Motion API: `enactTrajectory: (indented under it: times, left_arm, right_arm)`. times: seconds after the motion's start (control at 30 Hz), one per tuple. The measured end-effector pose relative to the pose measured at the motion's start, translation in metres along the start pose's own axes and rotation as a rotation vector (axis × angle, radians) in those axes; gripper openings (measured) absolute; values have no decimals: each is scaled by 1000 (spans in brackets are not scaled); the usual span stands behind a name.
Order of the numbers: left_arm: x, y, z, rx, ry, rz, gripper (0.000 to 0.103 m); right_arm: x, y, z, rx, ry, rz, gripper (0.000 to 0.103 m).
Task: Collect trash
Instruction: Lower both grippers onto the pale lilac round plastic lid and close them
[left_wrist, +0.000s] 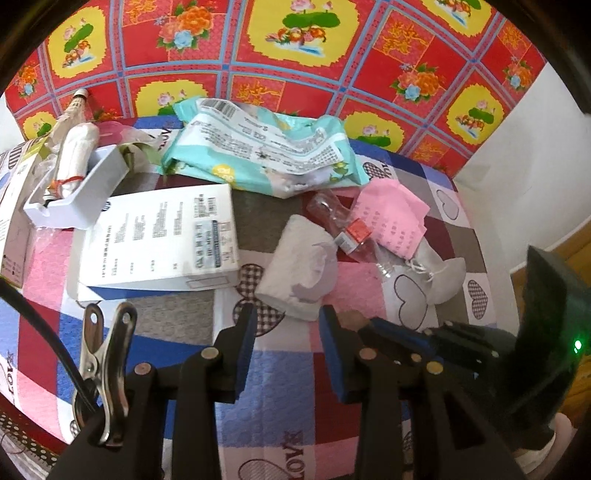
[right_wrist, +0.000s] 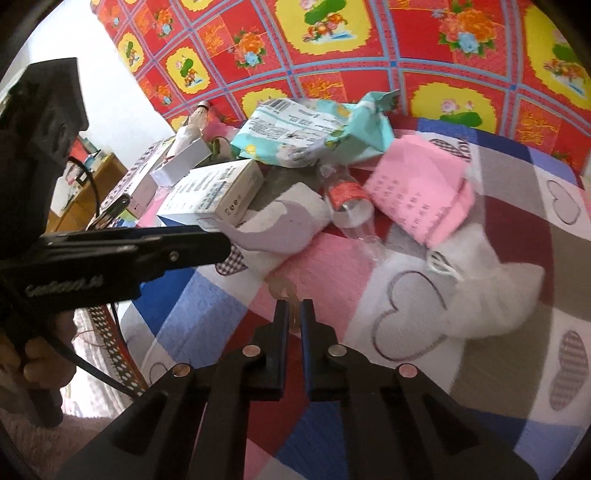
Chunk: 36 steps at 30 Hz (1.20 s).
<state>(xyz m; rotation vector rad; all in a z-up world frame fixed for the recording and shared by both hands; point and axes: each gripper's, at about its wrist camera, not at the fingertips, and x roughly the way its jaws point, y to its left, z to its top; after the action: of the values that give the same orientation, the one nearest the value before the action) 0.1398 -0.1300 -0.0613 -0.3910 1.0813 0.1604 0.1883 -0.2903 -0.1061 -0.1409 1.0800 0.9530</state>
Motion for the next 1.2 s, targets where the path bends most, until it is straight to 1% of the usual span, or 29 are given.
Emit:
enactTrajectory:
  times: [0.2,0.37,0.63,0.8,0.93,1.0,1.03,1.1,1.17,1.2]
  left_arm:
    - [12,-9,6,14,-5,-18,37]
    - [20,-14,9,9,-10,-56,36]
    - [24,-41,8,91,11,-129,36]
    - [30,-51,5,127,37,-137,36]
    - [36,-51,3,133,67,-117,38]
    - [41,-50,-1,137,92,-101,45]
    - [43,-49,-2,138,101,-91,48]
    - [48,-48,-5,139,118,-78,56]
    - [53,-48,-6,139,139,-73,59]
    - [52,-49,-6,141,129,-75,63]
  right_arm:
    - [-17,-15,-11,40,-9,-31,7]
    - [-26,-28,-18,84,-15,-55,7]
    - [-34,-43,-26,139,-24,-75,7]
    - [-36,-46,-29,149,-27,-80,7]
    - [-37,-47,-30,151,-28,-77,7]
    - [-37,-47,-30,151,-28,-76,7]
    - [-37,-47,-30,151,-27,-74,7]
    - [-36,-47,-30,150,-25,-74,7]
    - [-36,-46,-30,148,-23,-74,7]
    - [-36,-46,-30,146,-23,-75,7]
